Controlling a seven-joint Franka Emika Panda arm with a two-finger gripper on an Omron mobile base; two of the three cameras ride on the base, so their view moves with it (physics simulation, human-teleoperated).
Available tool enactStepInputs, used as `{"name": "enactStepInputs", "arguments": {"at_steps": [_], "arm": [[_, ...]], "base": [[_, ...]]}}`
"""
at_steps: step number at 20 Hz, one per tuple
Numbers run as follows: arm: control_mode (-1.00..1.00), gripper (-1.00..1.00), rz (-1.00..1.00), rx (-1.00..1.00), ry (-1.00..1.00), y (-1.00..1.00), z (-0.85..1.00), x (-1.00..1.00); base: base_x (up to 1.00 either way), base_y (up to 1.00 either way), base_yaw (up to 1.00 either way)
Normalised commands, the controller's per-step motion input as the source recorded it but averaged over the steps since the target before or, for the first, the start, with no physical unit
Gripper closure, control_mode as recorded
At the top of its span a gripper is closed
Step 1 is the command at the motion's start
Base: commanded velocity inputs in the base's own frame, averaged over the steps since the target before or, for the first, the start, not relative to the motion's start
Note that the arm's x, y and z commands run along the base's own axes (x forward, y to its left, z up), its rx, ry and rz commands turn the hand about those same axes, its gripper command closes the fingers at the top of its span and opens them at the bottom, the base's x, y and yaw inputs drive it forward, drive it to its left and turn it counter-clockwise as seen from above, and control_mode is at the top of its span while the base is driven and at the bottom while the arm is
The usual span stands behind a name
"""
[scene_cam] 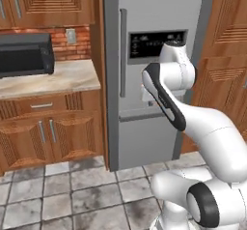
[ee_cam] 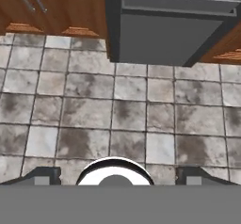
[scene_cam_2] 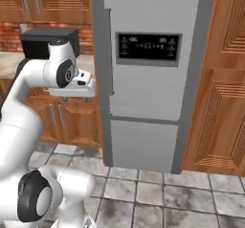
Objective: Navigate to the fridge.
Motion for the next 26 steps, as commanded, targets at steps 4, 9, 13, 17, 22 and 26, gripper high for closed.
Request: {"name": "enactStepInputs", "arguments": {"at_steps": [4,9,13,17,22,26], "arm": [[1.0,-1.0,0.0,0.0,0.0,0.0,0.0,0.0],[1.0,-1.0,0.0,0.0,0.0,0.0,0.0,0.0],[1.0,-1.0,0.0,0.0,0.0,0.0,0.0,0.0],[1.0,-1.0,0.0,0.0,0.0,0.0,0.0,0.0],[1.0,-1.0,0.0,0.0,0.0,0.0,0.0,0.0],[1.0,-1.0,0.0,0.0,0.0,0.0,0.0,0.0]], "base": [[0.87,-0.86,-0.03],[0.72,-0.79,0.04],[0.71,-0.28,0.0],[0.87,-0.03,0.0],[0.62,0.01,0.0],[0.39,0.01,-0.01]]}}
